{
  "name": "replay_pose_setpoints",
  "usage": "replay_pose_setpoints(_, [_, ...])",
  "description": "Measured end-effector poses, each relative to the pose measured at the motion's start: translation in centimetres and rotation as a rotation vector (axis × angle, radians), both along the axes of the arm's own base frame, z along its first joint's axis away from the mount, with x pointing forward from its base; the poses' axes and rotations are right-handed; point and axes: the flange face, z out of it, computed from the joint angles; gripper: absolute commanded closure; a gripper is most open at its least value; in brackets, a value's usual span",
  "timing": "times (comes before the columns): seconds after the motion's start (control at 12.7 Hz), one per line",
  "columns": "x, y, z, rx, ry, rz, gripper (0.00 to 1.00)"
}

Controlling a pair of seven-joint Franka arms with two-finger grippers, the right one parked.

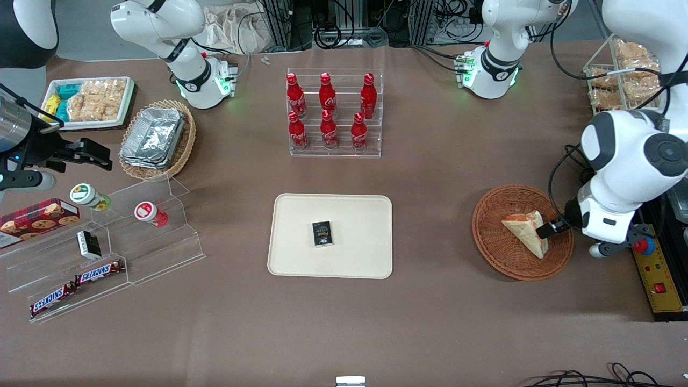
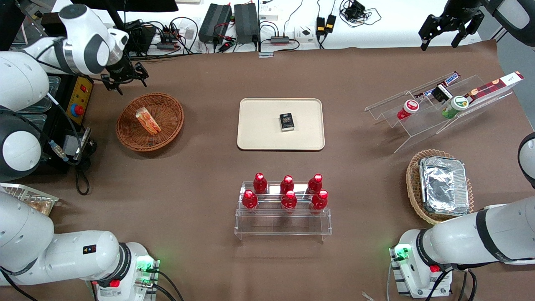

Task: Place sandwich from basket to tray
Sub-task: 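Lower the left gripper and close it on the triangular sandwich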

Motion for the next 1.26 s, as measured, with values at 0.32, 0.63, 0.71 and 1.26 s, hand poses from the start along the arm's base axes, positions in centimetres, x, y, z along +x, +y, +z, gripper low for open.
replay_pose_setpoints(0.32, [-0.1, 0.4, -5.4, -0.026, 0.052, 0.203, 0.00])
replay_pose_setpoints(0.63, [-0.6, 2.7, -8.9, -0.030, 0.078, 0.251, 0.00])
replay_pose_setpoints(0.71, [-0.8, 2.6, -9.9, -0.034, 0.077, 0.262, 0.00])
replay_pose_setpoints(1.26, [-1.4, 1.5, -12.9, -0.051, 0.074, 0.326, 1.00])
